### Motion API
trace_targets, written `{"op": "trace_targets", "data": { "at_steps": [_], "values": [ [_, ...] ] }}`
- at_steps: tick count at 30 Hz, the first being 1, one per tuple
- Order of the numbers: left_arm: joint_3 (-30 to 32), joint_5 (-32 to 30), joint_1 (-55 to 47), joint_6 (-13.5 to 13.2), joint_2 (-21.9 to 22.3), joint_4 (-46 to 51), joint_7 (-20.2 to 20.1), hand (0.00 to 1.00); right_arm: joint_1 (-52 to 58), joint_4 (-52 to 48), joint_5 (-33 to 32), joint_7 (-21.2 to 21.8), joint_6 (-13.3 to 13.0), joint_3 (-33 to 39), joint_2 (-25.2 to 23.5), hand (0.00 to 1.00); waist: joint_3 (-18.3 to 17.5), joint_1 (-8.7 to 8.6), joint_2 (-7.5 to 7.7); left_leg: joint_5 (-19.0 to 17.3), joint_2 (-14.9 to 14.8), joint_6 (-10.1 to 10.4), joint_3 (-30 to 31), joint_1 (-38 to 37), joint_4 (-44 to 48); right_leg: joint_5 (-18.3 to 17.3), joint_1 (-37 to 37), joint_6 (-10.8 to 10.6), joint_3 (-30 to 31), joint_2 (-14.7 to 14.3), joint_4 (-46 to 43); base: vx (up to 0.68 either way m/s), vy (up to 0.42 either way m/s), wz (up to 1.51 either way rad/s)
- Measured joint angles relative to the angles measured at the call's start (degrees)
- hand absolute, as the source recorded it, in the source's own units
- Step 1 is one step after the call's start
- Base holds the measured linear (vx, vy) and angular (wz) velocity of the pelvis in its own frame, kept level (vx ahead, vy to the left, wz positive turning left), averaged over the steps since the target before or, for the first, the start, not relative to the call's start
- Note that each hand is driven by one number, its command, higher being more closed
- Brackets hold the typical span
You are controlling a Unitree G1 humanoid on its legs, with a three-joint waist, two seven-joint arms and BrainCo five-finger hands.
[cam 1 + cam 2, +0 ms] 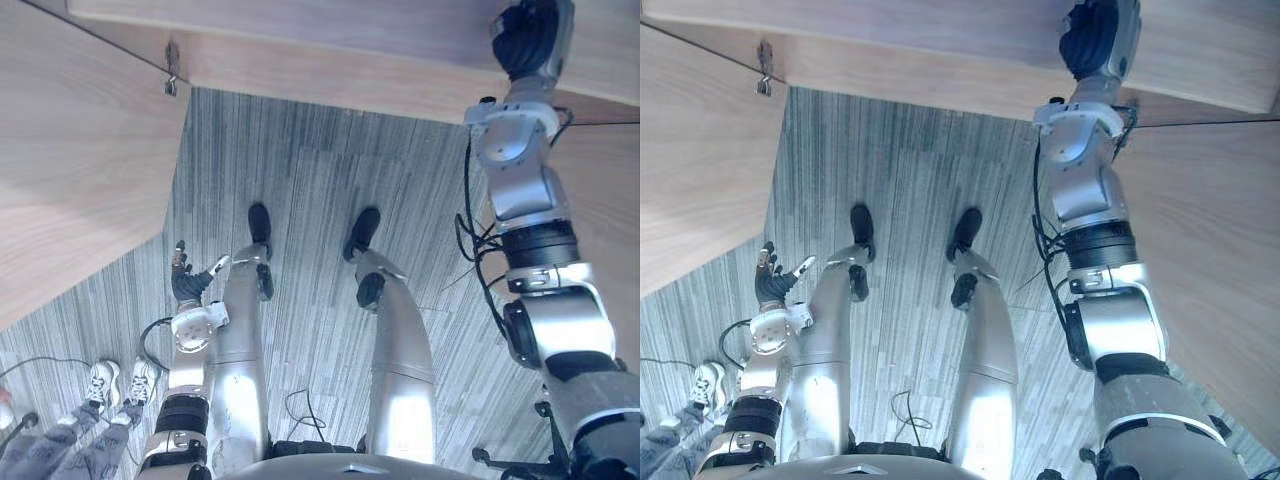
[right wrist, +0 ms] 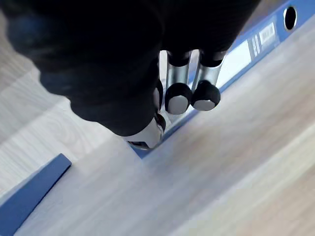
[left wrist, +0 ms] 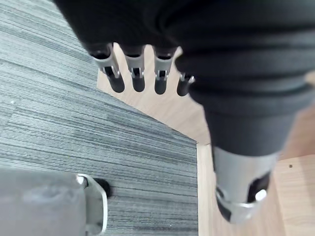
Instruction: Walk over to the cabinet, pick up the folder, carry it to the office cabinet, place the folder inside the office cabinet, then close the office cabinet door
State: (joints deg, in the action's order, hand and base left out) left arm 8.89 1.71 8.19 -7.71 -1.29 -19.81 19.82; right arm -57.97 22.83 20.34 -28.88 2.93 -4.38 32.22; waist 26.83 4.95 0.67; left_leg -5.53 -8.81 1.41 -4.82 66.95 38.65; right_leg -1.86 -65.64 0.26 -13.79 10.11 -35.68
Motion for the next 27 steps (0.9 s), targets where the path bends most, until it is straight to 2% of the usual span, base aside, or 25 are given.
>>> {"op": "trace_targets", "data": {
  "at_steps": [4, 9, 17, 23, 27],
  "values": [
    [-0.2, 0.48, 0.0, -0.37, 0.05, 1.27, 0.0, 0.0, -2.11, 1.3, -0.94, -0.03, -0.78, -0.07, 0.73, 1.0, 1.6, -0.19, -0.05, 0.02, 0.28, 0.02, 0.21, 0.63, 0.63, -0.86, -0.75, 0.01, -0.21, 0.67, -1.55, 0.02, -0.013, 0.09],
    [-0.45, 0.99, -0.01, -0.6, 0.08, 2.64, 0.05, 0.0, -5.44, 4.06, -3.07, -0.24, -2.85, -1.19, 3.0, 1.0, 1.61, -0.58, -0.07, 0.75, 0.36, 0.28, 0.09, 2.08, -0.1, -1.72, -2.51, -0.15, -0.9, 1.51, -2.7, 0.02, -0.017, 0.11],
    [-1.23, 2.18, -0.03, -1.43, 0.06, 3.52, 0.78, 0.0, -11.8, 8.2, -5.43, -0.18, -3.93, -4.39, 5.96, 1.0, 1.62, -0.55, -0.08, 3.32, 1.03, 0.72, -0.12, 1.98, -3.98, -1.83, -3.49, 0.29, -1.61, 2.2, -1.94, 0.01, -0.02, 0.12],
    [-2.87, 2.73, -0.07, -1.42, 0.1, 3.52, 0.68, 0.0, -14.29, 9.92, -13.1, 0.67, -4.62, -6.14, 7.72, 1.0, 1.61, -0.38, -0.1, 4.08, 1.0, 0.68, -0.98, 1.11, -5.6, -1.3, -3.01, 1.23, -1.95, 2.58, -1.78, 0.0, -0.012, 0.05],
    [-2.9, 2.87, -0.08, -1.45, 0.08, 3.55, 0.58, 0.0, -14.32, 11.95, -21.59, 2.39, -6.23, -6.11, 7.72, 1.0, 1.49, -0.23, -0.15, 4.07, 0.99, 0.67, -1.2, -0.22, -5.83, -1.3, -1.66, 1.23, -1.98, 2.6, -1.53, 0.0, 0.0, 0.0]
  ]
}}
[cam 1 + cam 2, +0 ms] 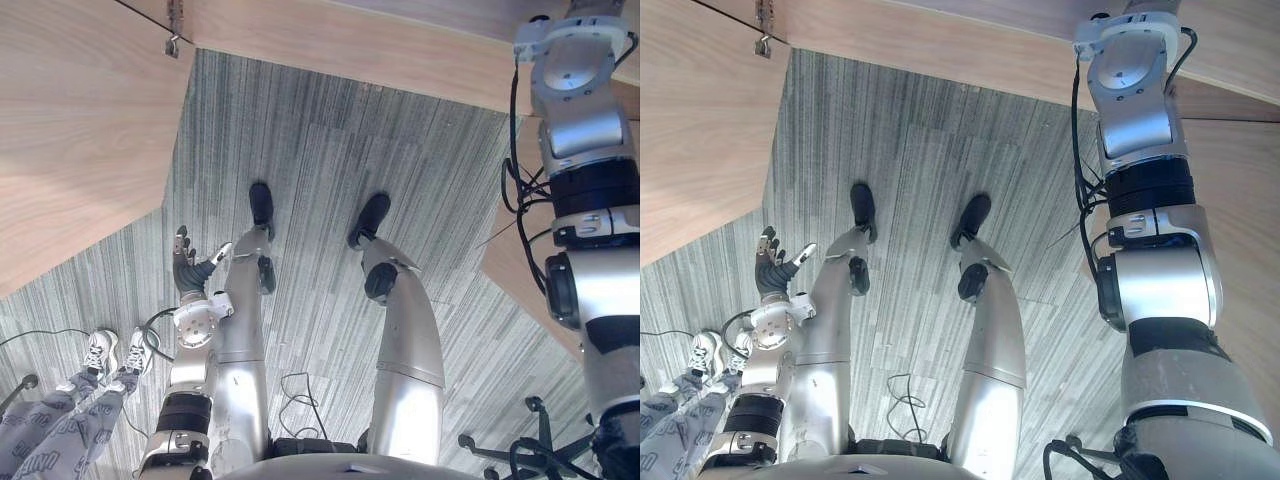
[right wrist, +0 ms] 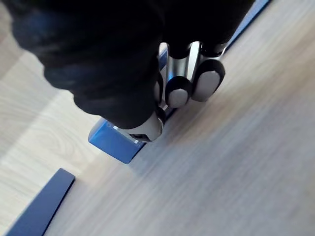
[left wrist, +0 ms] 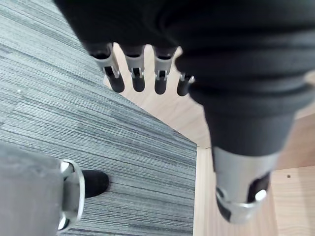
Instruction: Walk over to the cabinet, pick up the folder, carry it to the office cabinet, place the folder inside the office cabinet, then close the office cabinet door
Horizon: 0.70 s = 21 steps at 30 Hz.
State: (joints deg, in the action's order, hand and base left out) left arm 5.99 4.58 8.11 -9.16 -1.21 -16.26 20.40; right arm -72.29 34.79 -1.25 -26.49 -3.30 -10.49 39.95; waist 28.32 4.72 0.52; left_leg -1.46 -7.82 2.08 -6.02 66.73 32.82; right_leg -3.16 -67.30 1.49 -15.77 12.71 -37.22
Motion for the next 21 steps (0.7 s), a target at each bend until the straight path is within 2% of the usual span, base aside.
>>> {"op": "trace_targets", "data": {
  "at_steps": [5, 8, 10, 12, 18, 19, 21],
  "values": [
    [-0.48, 0.42, 0.0, 0.03, 0.01, 0.0, -0.67, 0.0, 0.61, 0.08, -9.92, 1.87, -0.98, 1.6, -0.16, 1.0, -0.02, 0.03, -0.03, 0.16, -0.03, -0.22, -0.17, -0.57, -0.01, 0.0, 0.58, 0.01, -0.07, 0.08, -0.19, 0.0, 0.0, 0.0],
    [-0.71, 0.41, 0.0, 0.07, 0.16, 0.05, -0.95, 0.0, 5.69, -2.04, -13.5, 2.86, -2.07, 4.6, -1.82, 1.0, -0.07, 0.02, -0.09, 0.09, -0.05, -0.25, -0.15, -2.16, 0.13, -0.2, 2.3, -0.02, -0.09, 0.07, -0.26, 0.0, 0.0, 0.0],
    [-0.66, 0.37, 0.0, 0.18, 0.14, 0.08, -1.19, 0.0, 12.47, -7.76, -15.04, 3.58, -2.55, 6.9, -4.27, 1.0, -0.1, -0.06, -0.09, -0.27, -0.09, -0.27, -0.16, -3.33, 0.55, -0.48, 3.5, -0.05, -0.02, 0.06, -0.56, 0.0, 0.0, 0.0],
    [-0.65, 0.31, 0.0, 0.54, 0.16, 0.08, -1.22, 0.0, 17.89, -12.4, -15.17, 3.94, -2.79, 7.93, -6.63, 1.0, -0.1, -0.15, -0.09, -0.85, -0.22, -0.28, -0.23, -4.13, 1.37, -0.85, 4.28, -0.1, 0.22, 0.03, -1.16, -0.01, -0.021, -0.04],
    [-0.07, -0.38, -0.4, 2.26, 0.6, -0.4, -1.84, 0.0, 40.19, -31.41, -14.05, 4.65, -4.27, 10.28, -18.3, 1.0, -0.22, -0.53, -0.19, -4.47, -1.49, -0.1, -0.51, -10.45, 4.26, -3.11, 11.14, -0.97, 0.62, -0.86, -1.75, 0.0, -0.031, -0.09],
    [-0.14, -0.77, -0.54, 2.72, 0.82, -1.33, -2.09, 0.0, 44.83, -35.86, -12.09, 4.72, -5.21, 10.34, -21.37, 1.0, -0.47, -0.76, -0.11, -5.1, -1.8, -0.01, -0.7, -12.91, 4.2, -3.34, 13.63, -1.14, 0.64, -1.15, -1.23, 0.03, -0.02, -0.13],
    [-0.36, -1.93, -1.97, 3.38, 1.3, -1.48, -2.42, 0.0, 50.38, -39.86, -8.75, 4.81, -6.45, 9.39, -24.46, 1.0, -2.18, -1.15, -0.05, -5.32, -2.09, -0.04, -1.15, -15.56, 3.97, -3.29, 16.35, -1.36, 0.8, -1.55, -0.18, 0.05, -0.012, -0.13]
  ]
}}
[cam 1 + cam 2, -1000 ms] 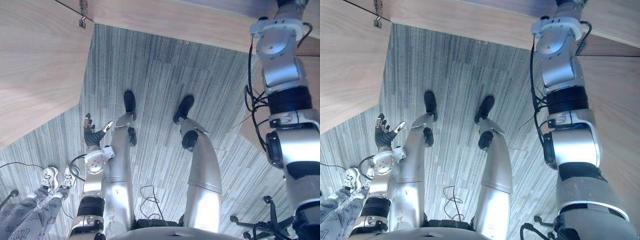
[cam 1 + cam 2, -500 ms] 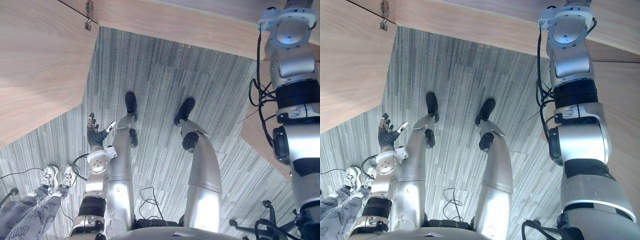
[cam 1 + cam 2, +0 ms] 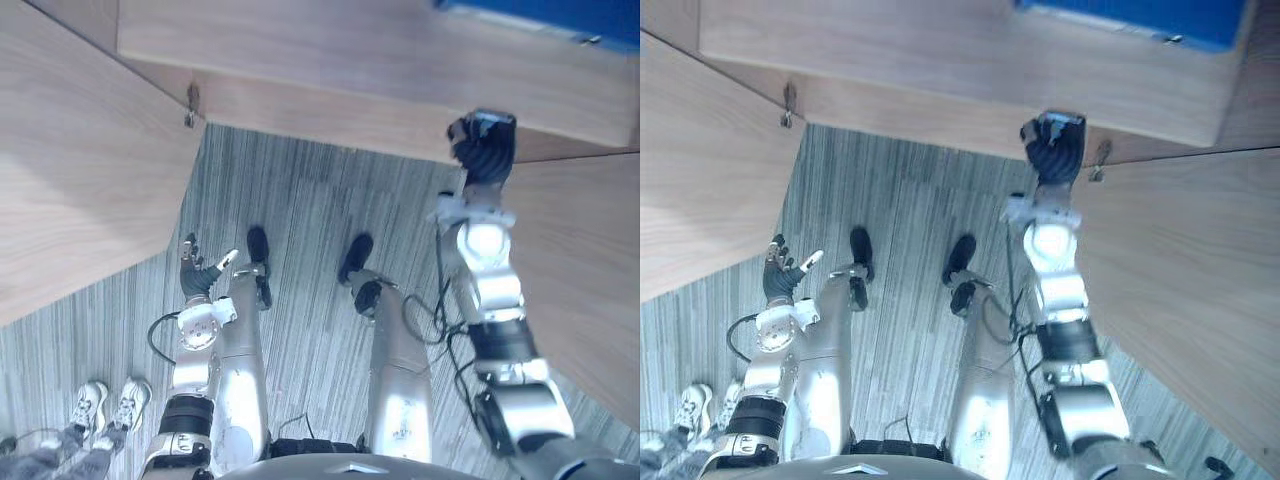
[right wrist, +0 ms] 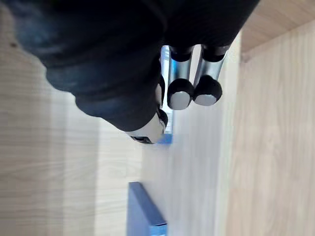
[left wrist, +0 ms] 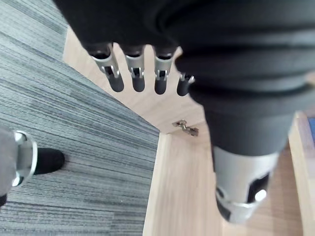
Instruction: Walk over to the cabinet, pick up the folder, carry it to the office cabinet, place the folder inside the office cabinet, then close the office cabinet door
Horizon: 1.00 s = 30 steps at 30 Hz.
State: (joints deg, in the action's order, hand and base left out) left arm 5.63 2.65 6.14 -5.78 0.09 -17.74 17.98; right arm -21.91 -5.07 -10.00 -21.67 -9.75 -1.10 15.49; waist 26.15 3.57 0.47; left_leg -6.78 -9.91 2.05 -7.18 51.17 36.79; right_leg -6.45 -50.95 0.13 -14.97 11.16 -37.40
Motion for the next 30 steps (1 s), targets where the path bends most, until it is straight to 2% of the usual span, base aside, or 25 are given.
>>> {"op": "trace_targets", "data": {
  "at_steps": [4, 5, 10, 12, 14, 16, 20, 21, 22, 27, 30],
  "values": [
    [-0.83, -0.75, -3.1, 0.95, 0.13, -2.52, -0.55, 0.0, 11.33, -5.57, 5.06, 1.72, -0.77, -3.93, -4.64, 1.0, -2.48, -0.42, 0.01, -1.34, -0.94, 0.26, -1.24, -8.04, -1.54, 0.58, 8.17, -0.28, 0.4, -1.44, 3.88, 0.08, 0.006, -0.21],
    [-1.19, -1.59, -4.26, 1.1, 0.2, -3.68, -0.99, 0.0, 15.15, -5.73, 8.04, 2.64, -1.12, -5.15, -5.56, 1.0, -3.8, -0.42, 0.1, -1.48, -0.94, 0.28, -1.81, -10.98, -2.95, 0.77, 10.95, -0.59, 0.51, -1.76, 5.57, 0.1, 0.014, -0.15],
    [-1.21, -3.2, -9.46, 1.68, 0.47, -8.22, -1.28, 0.0, 25.6, -1.29, 17.73, 5.13, -0.87, -8.14, -7.75, 1.0, -8.47, -0.6, 0.23, -1.75, -1.11, 0.48, -4.93, -22.91, -9.49, 3.09, 21.92, -1.65, 2.23, -3.79, 14.27, 0.12, 0.021, -0.26],
    [-1.28, -4.87, -10.07, 2.2, 0.19, -13.36, -1.49, 0.0, 27.03, 8.57, 22.38, 5.9, 0.58, -7.67, -9.0, 1.0, -11.58, -0.82, 0.58, -1.26, -0.74, 1.1, -5.96, -27.88, -13.22, 5.13, 26.56, -2.19, 3.44, -4.98, 19.67, 0.13, 0.015, -0.32],
    [-1.34, -5.77, -10.0, 2.28, -0.25, -16.6, -2.0, 0.0, 26.17, 15.72, 23.46, 6.38, 1.51, -7.6, -9.32, 1.0, -12.75, -1.5, 0.56, -0.7, -0.53, 1.25, -6.63, -30.27, -15.44, 7.0, 29.34, -2.48, 4.08, -5.64, 23.65, 0.11, 0.013, -0.27],
    [-1.84, -8.02, -9.46, 2.56, -1.53, -21.91, -2.36, 0.0, 24.12, 28.31, 23.98, 6.62, 2.86, -6.37, -9.37, 1.0, -13.77, -2.17, 0.55, 0.65, 0.78, 1.18, -7.53, -34.72, -19.75, 11.3, 34.96, -3.02, 5.46, -6.52, 32.11, 0.08, 0.018, -0.26],
    [-1.81, -10.73, -9.41, 2.99, -3.32, -25.78, -3.4, 0.0, 23.28, 38.04, 23.96, 6.69, 4.19, -3.53, -9.29, 1.0, -14.31, -2.36, 0.53, 1.13, 2.32, 1.06, -8.65, -39.92, -22.71, 14.64, 40.65, -3.73, 7.37, -6.35, 38.69, 0.04, 0.029, -0.24],
    [-1.67, -11.0, -9.91, 3.02, -3.76, -26.43, -3.41, 0.0, 23.64, 40.65, 23.94, 6.72, 4.54, -2.97, -9.37, 1.0, -15.59, -2.47, 0.65, 1.13, 2.78, 1.06, -8.64, -41.03, -23.41, 15.02, 41.42, -3.93, 8.04, -6.25, 39.52, 0.03, 0.032, -0.18],
    [-1.62, -11.8, -10.3, 3.02, -4.0, -27.16, -3.45, 0.0, 23.7, 43.84, 23.95, 6.74, 4.85, -2.19, -9.36, 0.0, -16.74, -2.79, 0.59, 1.13, 3.25, 1.05, -8.48, -42.56, -24.12, 15.26, 43.03, -4.09, 8.21, -6.04, 40.45, 0.01, 0.034, -0.14],
    [-1.18, -11.95, -10.42, 3.34, -3.96, -31.43, -3.88, 0.0, 23.92, 51.12, 23.79, 6.97, 5.25, 0.23, -9.59, 0.0, -19.03, -2.96, 1.1, 1.04, 5.0, 1.18, -6.83, -45.96, -26.78, 15.05, 45.73, -4.56, 8.79, -5.34, 41.83, -0.03, 0.021, -0.05],
    [-1.12, -12.02, -11.3, 3.74, -3.89, -33.71, -4.64, 0.0, 24.21, 54.1, 23.06, 7.93, 6.47, 2.09, -10.47, 0.0, -19.85, -2.99, 1.48, 1.17, 6.38, 1.01, -5.29, -47.93, -28.45, 14.99, 46.47, -4.5, 10.18, -5.06, 42.04, -0.06, 0.017, -0.18]
  ]
}}
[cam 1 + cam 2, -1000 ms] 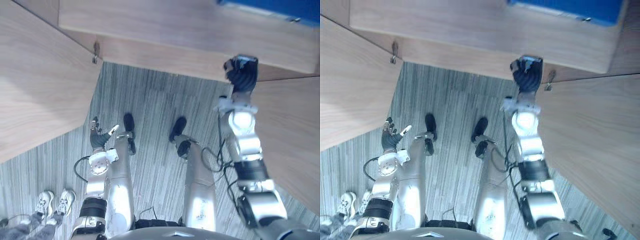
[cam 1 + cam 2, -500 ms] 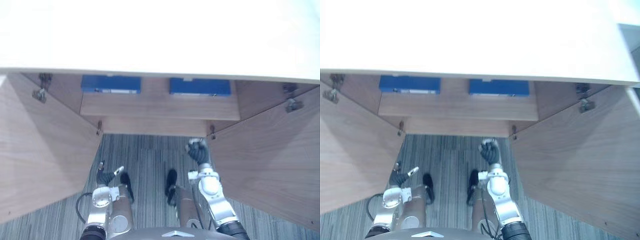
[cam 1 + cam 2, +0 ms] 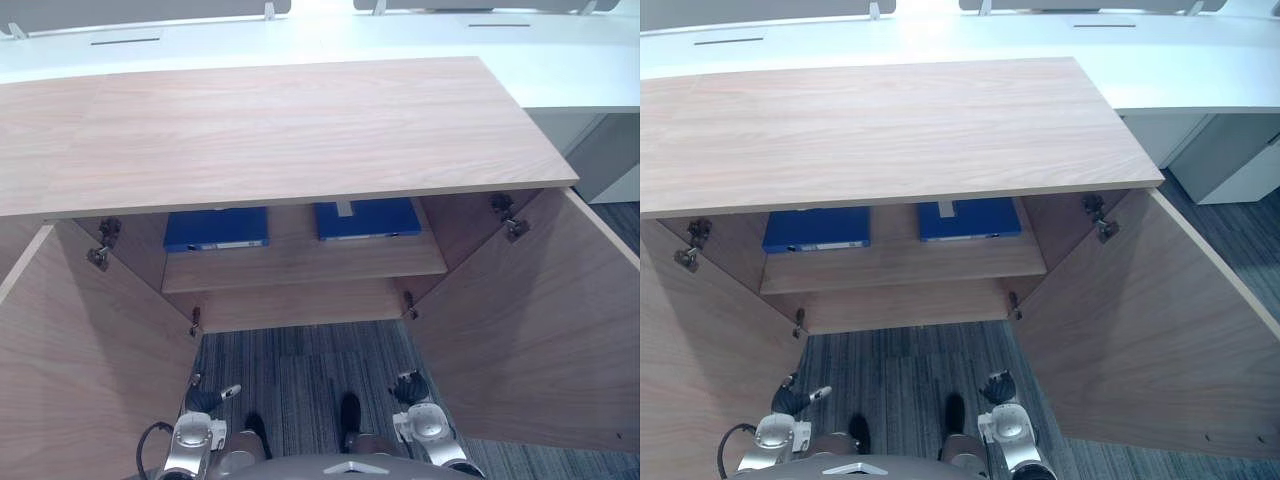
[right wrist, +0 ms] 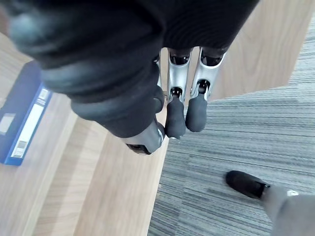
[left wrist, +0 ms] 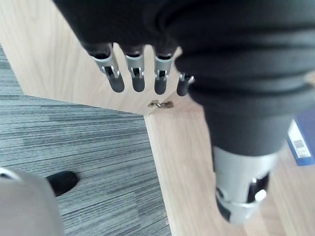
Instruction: Walk over to the cabinet, pick up the folder, carry it to the office cabinet, place the folder inside the office cabinet, then close the office cabinet door
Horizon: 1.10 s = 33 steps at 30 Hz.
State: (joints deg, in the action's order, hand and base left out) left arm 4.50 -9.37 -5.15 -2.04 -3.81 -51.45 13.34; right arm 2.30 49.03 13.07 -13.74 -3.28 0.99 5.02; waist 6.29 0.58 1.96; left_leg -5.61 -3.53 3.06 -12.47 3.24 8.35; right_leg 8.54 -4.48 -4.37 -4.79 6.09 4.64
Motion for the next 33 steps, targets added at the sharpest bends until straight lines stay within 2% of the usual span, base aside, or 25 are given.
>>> {"op": "trace_targets", "data": {
  "at_steps": [9, 17, 22, 25, 32, 33],
  "values": [
    [0.43, -1.02, -0.29, 0.31, 0.37, -2.45, -1.0, 0.0, 2.03, 4.04, -4.42, 0.66, 1.05, 5.17, -0.98, 0.0, -1.85, -0.63, 0.29, 0.79, 1.32, -0.38, 1.24, -4.66, -4.09, -0.79, 2.43, -0.75, 1.21, 0.52, 0.18, -0.02, 0.01, -0.05],
    [1.15, -2.26, 0.03, 0.85, 0.33, -3.85, -1.3, 0.0, 2.45, 3.96, -9.49, 0.53, 1.09, 11.66, -1.25, 0.0, -2.46, -1.47, 0.28, -0.25, 1.92, -0.96, -2.74, -7.51, -5.44, -0.49, 2.31, -1.36, 5.27, 0.15, -0.05, 0.02, 0.017, -0.26],
    [2.17, -3.34, -0.36, 1.04, -0.66, -4.22, -1.34, 0.0, 4.3, -3.11, -13.21, -0.73, 0.98, 17.96, -1.21, 0.0, -2.78, -2.85, 0.21, -3.12, 1.31, -0.57, -8.28, -8.61, -4.4, -0.62, 0.92, -1.12, 10.68, -1.01, -0.06, -0.01, 0.013, -0.58],
    [2.28, -3.36, -1.09, 1.58, -1.14, -4.22, -1.33, 0.0, 5.77, -10.25, -15.46, -1.9, 0.8, 22.34, -1.14, 0.0, -2.91, -4.31, -0.25, -4.49, 0.85, -0.76, -12.18, -9.61, -3.16, 0.08, 0.11, -1.25, 14.21, -2.23, -0.22, 0.03, 0.013, -0.71],
    [3.91, -4.49, -1.65, 1.69, 0.03, -3.26, -1.64, 0.0, 6.29, -23.08, -20.66, -5.72, -0.86, 30.6, -1.04, 0.0, -3.15, -7.15, -2.28, -7.41, -0.04, -0.42, -19.8, -11.73, -2.28, 0.2, -1.65, -1.12, 20.91, -4.58, -0.65, 0.01, -0.003, -0.61],
    [4.47, -4.5, -1.63, 1.69, 0.72, -3.09, -1.73, 0.0, 5.83, -26.01, -20.82, -6.44, -1.0, 31.95, -0.92, 0.0, -2.77, -7.54, -3.05, -7.92, -0.05, -0.29, -21.89, -12.44, -2.25, 0.2, -2.02, -1.13, 22.62, -5.22, -0.95, -0.02, -0.016, -0.64]
  ]
}}
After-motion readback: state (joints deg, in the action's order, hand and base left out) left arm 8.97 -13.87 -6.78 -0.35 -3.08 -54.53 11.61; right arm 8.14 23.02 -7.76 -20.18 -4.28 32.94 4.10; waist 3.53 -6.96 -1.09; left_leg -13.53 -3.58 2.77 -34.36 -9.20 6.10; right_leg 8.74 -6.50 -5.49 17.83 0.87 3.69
